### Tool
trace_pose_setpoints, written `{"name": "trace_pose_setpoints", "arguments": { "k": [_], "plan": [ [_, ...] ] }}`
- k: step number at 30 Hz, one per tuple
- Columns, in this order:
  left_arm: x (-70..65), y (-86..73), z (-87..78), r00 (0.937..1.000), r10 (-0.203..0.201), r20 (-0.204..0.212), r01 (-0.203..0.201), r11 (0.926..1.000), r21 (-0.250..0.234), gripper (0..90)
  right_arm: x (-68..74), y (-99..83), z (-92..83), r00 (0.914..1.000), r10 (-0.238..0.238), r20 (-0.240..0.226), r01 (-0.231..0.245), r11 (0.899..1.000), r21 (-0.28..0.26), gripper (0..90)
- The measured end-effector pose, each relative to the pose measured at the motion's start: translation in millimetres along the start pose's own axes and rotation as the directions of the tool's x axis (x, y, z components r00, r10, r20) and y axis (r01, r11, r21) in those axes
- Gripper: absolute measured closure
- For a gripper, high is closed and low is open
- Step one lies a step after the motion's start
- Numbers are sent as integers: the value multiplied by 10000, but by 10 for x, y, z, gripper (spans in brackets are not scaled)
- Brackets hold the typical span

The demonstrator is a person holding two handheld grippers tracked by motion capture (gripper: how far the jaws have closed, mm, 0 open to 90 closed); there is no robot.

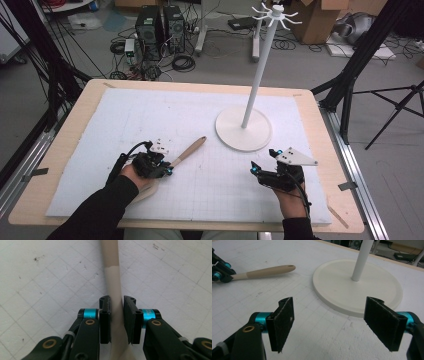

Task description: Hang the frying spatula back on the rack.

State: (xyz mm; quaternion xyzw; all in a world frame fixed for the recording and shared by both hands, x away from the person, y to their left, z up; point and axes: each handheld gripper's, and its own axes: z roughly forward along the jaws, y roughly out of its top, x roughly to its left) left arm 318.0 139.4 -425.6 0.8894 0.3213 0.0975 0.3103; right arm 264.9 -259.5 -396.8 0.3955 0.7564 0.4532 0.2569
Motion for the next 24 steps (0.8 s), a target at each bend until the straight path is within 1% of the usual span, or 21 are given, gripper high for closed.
{"name": "trace_pose_setpoints", "arguments": {
  "k": [1,4,5,7,9,10,12,13,14,15,18,19,20,21,22,24],
  "plan": [
    [-5,-2,-1,10000,-54,-28,54,10000,-15,767,4,1,-2,10000,10,-18,-10,10000,19,231],
    [-16,0,-7,9999,-46,-109,47,10000,22,775,4,4,-5,10000,56,-9,-56,10000,-8,232],
    [-18,-1,-5,9999,-5,-111,5,10000,-19,779,1,3,-11,10000,62,-4,-62,10000,8,232],
    [-19,1,-8,9999,-104,-122,103,9999,-22,780,-11,1,-22,10000,90,-12,-90,9999,-77,234],
    [-31,1,-10,9998,-77,-188,76,9999,-82,780,-18,0,-28,9999,107,-16,-107,9999,-94,234],
    [-35,4,-17,9996,-40,-271,36,9999,-143,780,-24,-2,-31,9999,123,-7,-123,9999,-119,234],
    [-34,13,-45,9997,-160,-181,154,9992,-361,781,-33,-5,-38,9998,178,-4,-178,9997,-148,234],
    [-31,25,-87,9995,-284,-106,277,9975,-645,780,-32,-7,-48,9997,241,8,-241,9996,-148,234],
    [-31,25,-87,9995,-284,-106,277,9975,-645,780,-32,-7,-48,9997,241,8,-241,9996,-148,234],
    [-27,30,-114,9995,-309,-62,303,9964,-789,780,-30,-6,-50,9997,244,-21,-244,9996,-172,234],
    [-43,45,-192,9988,-497,8,494,9902,-1305,780,-18,1,-50,9996,273,-79,-274,9994,-186,233],
    [-55,54,-252,9987,-503,102,513,9846,-1673,779,-2,10,-43,9995,263,-167,-267,9994,-240,232],
    [-55,54,-252,9987,-503,102,513,9846,-1673,779,-2,10,-43,9995,263,-167,-267,9994,-240,232],
    [-68,58,-278,9984,-538,154,558,9803,-1895,779,21,21,-25,9991,286,-307,-294,9992,-280,212],
    [-83,63,-302,9985,-528,144,547,9771,-2057,779,21,21,-25,9991,286,-307,-294,9992,-280,212],
    [-126,71,-343,9991,-410,128,429,9703,-2379,779,55,35,-1,9972,540,-518,-556,9980,-299,189]
  ]
}}
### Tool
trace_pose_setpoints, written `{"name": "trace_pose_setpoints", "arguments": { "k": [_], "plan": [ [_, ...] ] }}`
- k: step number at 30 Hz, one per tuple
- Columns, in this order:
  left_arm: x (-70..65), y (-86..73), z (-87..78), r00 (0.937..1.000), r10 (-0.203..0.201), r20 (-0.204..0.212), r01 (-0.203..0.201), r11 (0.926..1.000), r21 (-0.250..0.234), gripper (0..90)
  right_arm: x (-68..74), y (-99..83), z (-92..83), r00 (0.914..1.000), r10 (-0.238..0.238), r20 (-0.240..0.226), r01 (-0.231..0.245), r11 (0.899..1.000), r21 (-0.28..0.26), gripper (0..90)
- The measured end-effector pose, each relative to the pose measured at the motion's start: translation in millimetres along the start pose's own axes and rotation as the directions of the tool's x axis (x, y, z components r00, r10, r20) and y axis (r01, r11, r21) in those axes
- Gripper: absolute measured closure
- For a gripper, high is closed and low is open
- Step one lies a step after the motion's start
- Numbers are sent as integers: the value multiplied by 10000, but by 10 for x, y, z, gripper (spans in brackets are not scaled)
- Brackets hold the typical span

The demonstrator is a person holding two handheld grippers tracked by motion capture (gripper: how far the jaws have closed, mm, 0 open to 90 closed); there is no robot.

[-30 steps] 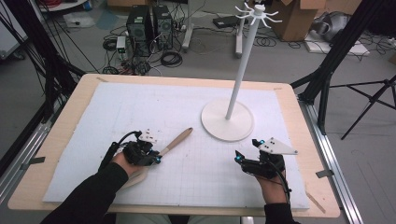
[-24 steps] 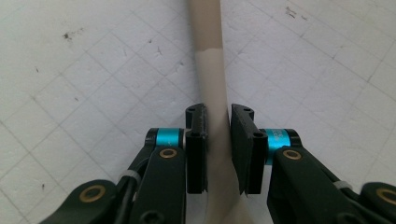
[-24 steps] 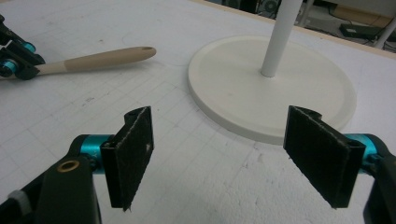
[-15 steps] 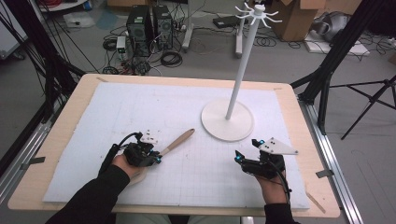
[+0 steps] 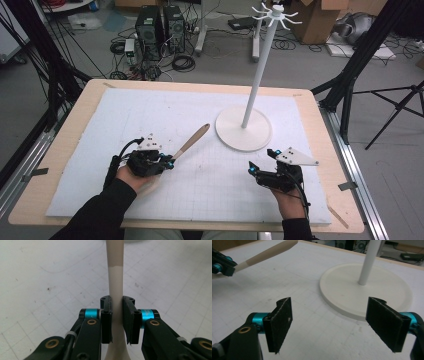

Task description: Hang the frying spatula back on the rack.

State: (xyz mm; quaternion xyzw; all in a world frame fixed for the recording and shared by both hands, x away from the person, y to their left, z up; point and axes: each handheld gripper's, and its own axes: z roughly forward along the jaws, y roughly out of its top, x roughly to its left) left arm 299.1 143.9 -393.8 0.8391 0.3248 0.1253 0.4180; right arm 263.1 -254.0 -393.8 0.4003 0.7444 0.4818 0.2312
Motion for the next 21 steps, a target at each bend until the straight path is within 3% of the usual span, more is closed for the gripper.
{"name": "trace_pose_setpoints", "arguments": {
  "k": [3,5,7,11,21],
  "plan": [
    [-91,17,-37,10000,83,9,-82,9982,-586,778,60,31,51,9984,278,-490,-288,9994,-216,162],
    [-182,41,-74,9999,85,126,-69,9933,-1152,778,140,84,87,9960,250,-855,-288,9986,-435,163],
    [-209,53,-88,9998,134,161,-112,9917,-1278,778,169,103,95,9944,301,-1015,-350,9983,-476,162],
    [-323,112,-142,9992,342,223,-300,9851,-1691,778,332,202,154,9826,246,-1843,-360,9976,-585,170],
    [-545,277,-237,9953,935,255,-839,9625,-2580,778,509,475,218,9760,-155,-2174,-86,9940,-1093,172]
  ]
}}
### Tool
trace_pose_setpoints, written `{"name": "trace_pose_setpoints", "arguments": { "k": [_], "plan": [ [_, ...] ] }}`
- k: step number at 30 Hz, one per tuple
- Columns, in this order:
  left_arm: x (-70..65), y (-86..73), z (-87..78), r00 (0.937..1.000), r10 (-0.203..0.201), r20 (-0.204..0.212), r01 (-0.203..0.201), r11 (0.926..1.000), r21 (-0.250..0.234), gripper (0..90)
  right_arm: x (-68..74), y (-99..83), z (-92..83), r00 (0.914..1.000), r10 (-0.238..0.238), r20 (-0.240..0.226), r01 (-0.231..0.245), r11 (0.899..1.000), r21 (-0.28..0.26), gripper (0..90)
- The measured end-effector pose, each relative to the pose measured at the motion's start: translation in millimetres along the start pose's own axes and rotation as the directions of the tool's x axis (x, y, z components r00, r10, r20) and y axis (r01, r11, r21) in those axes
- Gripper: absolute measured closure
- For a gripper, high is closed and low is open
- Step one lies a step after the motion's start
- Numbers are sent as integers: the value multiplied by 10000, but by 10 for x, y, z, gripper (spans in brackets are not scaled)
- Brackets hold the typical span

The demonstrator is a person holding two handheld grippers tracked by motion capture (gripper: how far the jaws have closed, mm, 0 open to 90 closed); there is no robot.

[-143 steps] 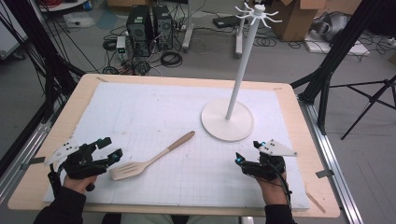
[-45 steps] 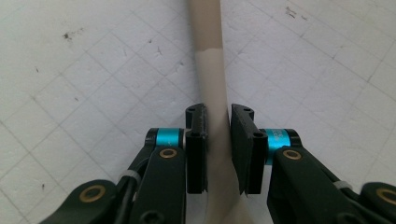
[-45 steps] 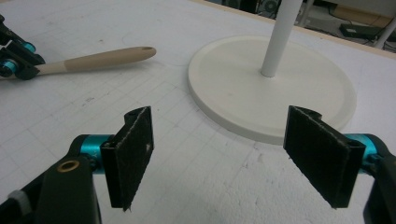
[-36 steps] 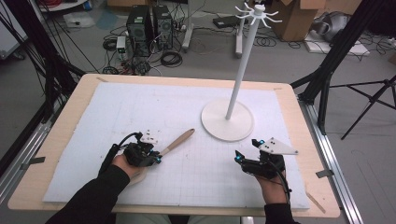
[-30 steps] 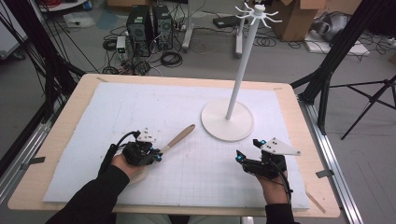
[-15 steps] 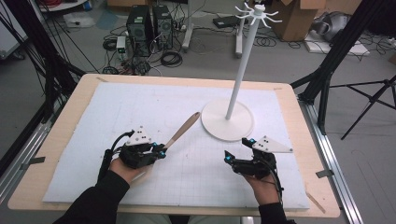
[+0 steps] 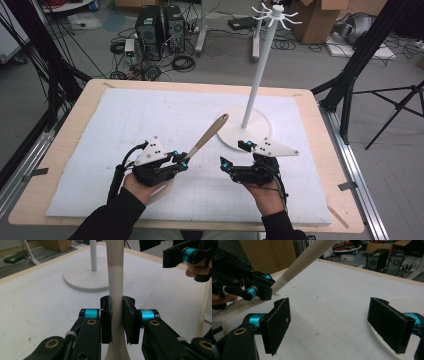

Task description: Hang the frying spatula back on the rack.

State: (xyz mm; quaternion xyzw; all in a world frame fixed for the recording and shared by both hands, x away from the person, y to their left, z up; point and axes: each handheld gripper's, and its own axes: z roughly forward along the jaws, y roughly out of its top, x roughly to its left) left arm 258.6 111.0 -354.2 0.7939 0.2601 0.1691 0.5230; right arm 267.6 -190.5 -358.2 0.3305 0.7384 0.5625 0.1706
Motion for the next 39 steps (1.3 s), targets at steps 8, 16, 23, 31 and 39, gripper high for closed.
{"name": "trace_pose_setpoints", "arguments": {
  "k": [8,16,23,31,39],
  "plan": [
    [-79,18,27,9997,217,111,-214,9994,-269,777,79,155,73,9997,-105,-199,101,9998,-169,207],
    [-120,35,53,9991,333,275,-326,9992,-241,777,173,278,206,9985,-168,-528,162,9998,-114,275],
    [-137,27,61,9981,447,431,-443,9990,-110,776,212,329,283,9975,48,-707,-63,9997,-220,424],
    [-117,20,55,9968,451,660,-445,9990,-96,776,207,349,247,9916,371,-1240,-434,9979,-489,560],
    [-84,22,15,9938,538,974,-528,9985,-127,776,212,382,229,9785,763,-1916,-890,9943,-584,628]
  ]
}}
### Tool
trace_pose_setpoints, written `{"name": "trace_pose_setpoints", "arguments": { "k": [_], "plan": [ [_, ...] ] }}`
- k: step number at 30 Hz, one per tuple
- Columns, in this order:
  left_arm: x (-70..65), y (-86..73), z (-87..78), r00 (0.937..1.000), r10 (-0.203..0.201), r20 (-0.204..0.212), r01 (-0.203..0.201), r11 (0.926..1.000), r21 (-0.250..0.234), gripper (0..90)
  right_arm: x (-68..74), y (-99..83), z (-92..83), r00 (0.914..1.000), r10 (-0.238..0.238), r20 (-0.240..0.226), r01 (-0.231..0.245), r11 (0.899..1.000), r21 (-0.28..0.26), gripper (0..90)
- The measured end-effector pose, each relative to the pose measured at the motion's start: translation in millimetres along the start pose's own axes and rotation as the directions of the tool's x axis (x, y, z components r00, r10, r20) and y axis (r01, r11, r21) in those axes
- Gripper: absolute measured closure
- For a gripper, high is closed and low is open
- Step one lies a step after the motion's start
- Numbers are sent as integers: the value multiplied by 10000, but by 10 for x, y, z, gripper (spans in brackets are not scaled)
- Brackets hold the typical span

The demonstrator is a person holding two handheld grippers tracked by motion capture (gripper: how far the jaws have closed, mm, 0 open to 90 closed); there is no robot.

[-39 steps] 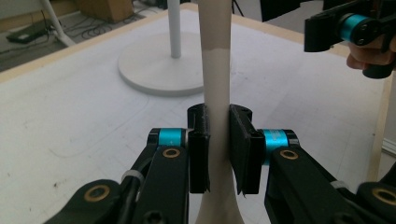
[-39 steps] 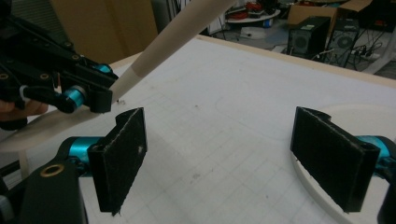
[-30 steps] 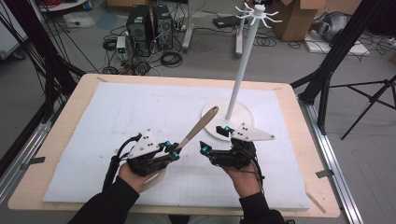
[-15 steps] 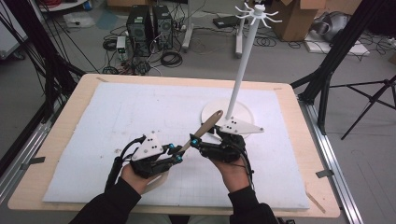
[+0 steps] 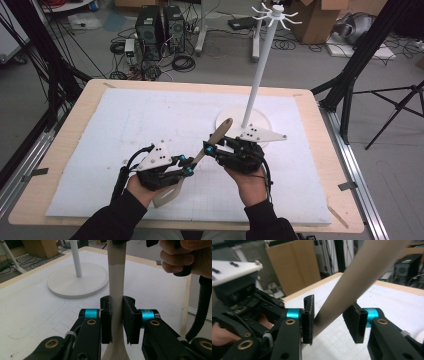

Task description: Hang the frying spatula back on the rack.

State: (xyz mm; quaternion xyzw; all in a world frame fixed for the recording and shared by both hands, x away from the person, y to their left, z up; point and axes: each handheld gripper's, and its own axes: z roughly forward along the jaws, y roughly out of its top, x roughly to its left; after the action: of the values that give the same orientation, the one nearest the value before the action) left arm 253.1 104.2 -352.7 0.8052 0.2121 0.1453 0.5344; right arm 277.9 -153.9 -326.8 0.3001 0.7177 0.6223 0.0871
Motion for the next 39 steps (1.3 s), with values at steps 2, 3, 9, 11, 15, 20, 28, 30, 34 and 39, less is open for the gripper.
{"name": "trace_pose_setpoints", "arguments": {
  "k": [2,3,9,11,15,20,28,30,34,39],
  "plan": [
    [16,0,-15,9998,13,178,-13,10000,-38,776,-3,7,-4,9995,129,-284,-131,9999,-53,647],
    [21,1,-22,9997,2,240,0,10000,-53,776,-9,9,-3,9988,182,-452,-189,9997,-140,656],
    [79,-8,-57,9972,-41,741,46,10000,-65,773,0,27,20,9911,426,-1260,-456,9987,-206,696],
    [87,-14,-66,9961,-51,876,61,9999,-115,773,8,30,26,9898,422,-1359,-454,9987,-212,701],
    [99,-17,-91,9930,7,1184,26,9996,-278,773,66,64,30,9870,209,-1592,-248,9994,-224,713],
    [104,-12,-129,9855,90,1696,5,9984,-562,770,173,144,17,9790,-361,-2007,318,9992,-244,721],
    [87,-8,-52,9558,-143,2936,315,9981,-539,688,285,236,20,9578,-863,-2740,820,9963,-272,727],
    [78,-7,-26,9522,-180,3051,401,9970,-663,668,288,239,22,9556,-925,-2796,884,9957,-274,727],
    [94,-3,9,9314,-400,3618,833,9910,-1049,588,296,238,16,9428,-988,-3185,954,9951,-262,727],
    [70,-5,40,9154,-194,4021,783,9884,-1305,658,286,236,4,9273,-984,-3611,924,9951,-341,727]
  ]
}}
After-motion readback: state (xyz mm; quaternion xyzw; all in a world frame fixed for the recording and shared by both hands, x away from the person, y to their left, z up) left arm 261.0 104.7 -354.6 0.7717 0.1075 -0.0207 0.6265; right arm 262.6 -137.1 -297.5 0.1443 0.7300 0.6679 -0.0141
